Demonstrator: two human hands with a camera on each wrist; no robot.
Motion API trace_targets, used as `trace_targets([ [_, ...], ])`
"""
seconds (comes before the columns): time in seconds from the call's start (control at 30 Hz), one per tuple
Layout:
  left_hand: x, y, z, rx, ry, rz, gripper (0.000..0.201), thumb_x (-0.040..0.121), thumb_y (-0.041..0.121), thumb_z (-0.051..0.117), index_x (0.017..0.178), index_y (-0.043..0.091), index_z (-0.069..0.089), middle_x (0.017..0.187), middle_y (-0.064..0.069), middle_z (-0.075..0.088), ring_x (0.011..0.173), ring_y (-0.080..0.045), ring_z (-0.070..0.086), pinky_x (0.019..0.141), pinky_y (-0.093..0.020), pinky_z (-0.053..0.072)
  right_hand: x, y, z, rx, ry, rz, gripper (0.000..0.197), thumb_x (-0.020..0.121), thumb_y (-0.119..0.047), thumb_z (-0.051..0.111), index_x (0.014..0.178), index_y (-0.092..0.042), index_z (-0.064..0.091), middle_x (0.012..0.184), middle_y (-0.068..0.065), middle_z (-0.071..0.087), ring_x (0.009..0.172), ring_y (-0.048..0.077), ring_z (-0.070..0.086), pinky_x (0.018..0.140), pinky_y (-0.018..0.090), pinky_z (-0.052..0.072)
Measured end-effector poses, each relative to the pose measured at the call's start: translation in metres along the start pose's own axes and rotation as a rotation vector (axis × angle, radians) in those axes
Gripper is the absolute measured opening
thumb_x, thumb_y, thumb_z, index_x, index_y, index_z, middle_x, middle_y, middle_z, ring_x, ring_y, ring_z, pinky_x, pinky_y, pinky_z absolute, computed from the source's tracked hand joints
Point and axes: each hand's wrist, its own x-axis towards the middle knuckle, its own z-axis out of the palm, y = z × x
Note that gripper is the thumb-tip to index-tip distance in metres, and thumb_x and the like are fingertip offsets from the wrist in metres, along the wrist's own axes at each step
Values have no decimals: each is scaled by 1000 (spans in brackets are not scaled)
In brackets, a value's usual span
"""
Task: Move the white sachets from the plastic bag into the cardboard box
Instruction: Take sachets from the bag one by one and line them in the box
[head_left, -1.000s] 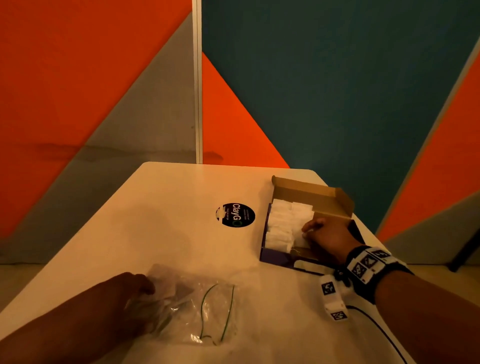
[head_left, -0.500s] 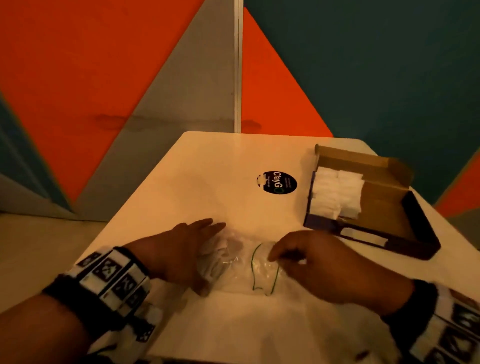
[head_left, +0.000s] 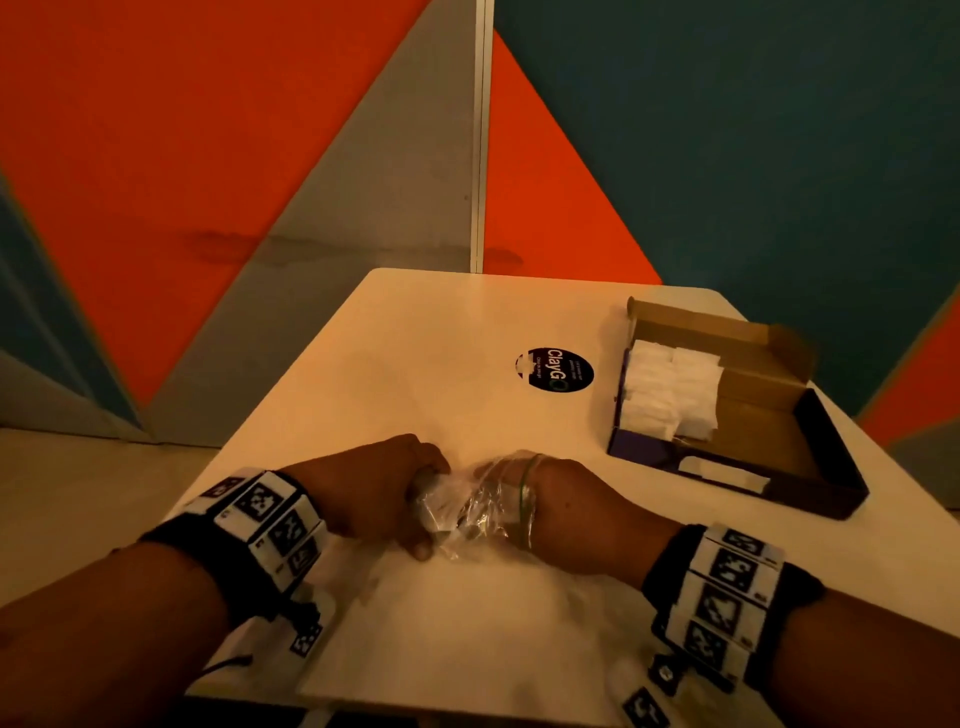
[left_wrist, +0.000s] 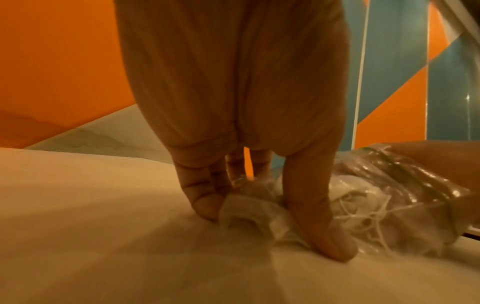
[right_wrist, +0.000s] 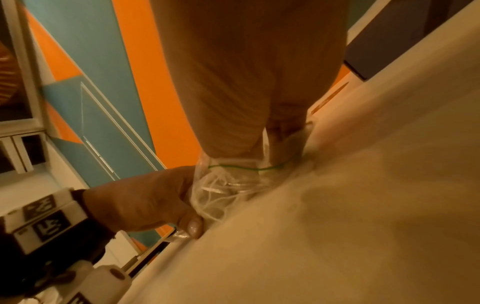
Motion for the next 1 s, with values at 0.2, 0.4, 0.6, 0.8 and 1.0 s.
trace_targets([
  [0.2,0,1,0,-8,-17,5,84,65,43,89,136,35,44,131,11,46,114,-11,50,104,-32,45,-1,1,0,-92,26,20,26,91,-21,66,117,-18,71,113,-1,70,102,13,66,95,23,49],
  [0.4,3,-1,2,-2,-18,7,83,66,41,89,136,34,44,129,10,44,112,-12,52,102,-34,47,-24,-16,-15,-169,63,197,39,97,-24,50,136,-30,51,103,2,71,85,18,65,73,22,51],
  [0.6,9,-7,4,-24,-31,28,84,59,41,91,131,33,48,122,10,46,108,-16,57,95,-40,53,-20,-20,-19,-193,-1,251,23,95,-19,53,103,-18,75,91,-1,73,76,13,65,68,18,47],
  [0.8,16,-13,7,0,-46,64,84,56,48,89,128,34,47,125,7,48,108,-17,58,93,-42,54,-9,-15,-10,-285,-58,222,25,94,-23,59,114,-23,73,101,-3,73,90,15,67,89,27,52],
  [1.0,16,-13,8,26,-46,83,85,61,46,88,133,31,44,125,5,43,107,-19,56,94,-41,53,-18,-22,-12,-126,73,338,26,95,-26,59,116,-31,72,104,-7,74,87,10,68,84,24,55],
])
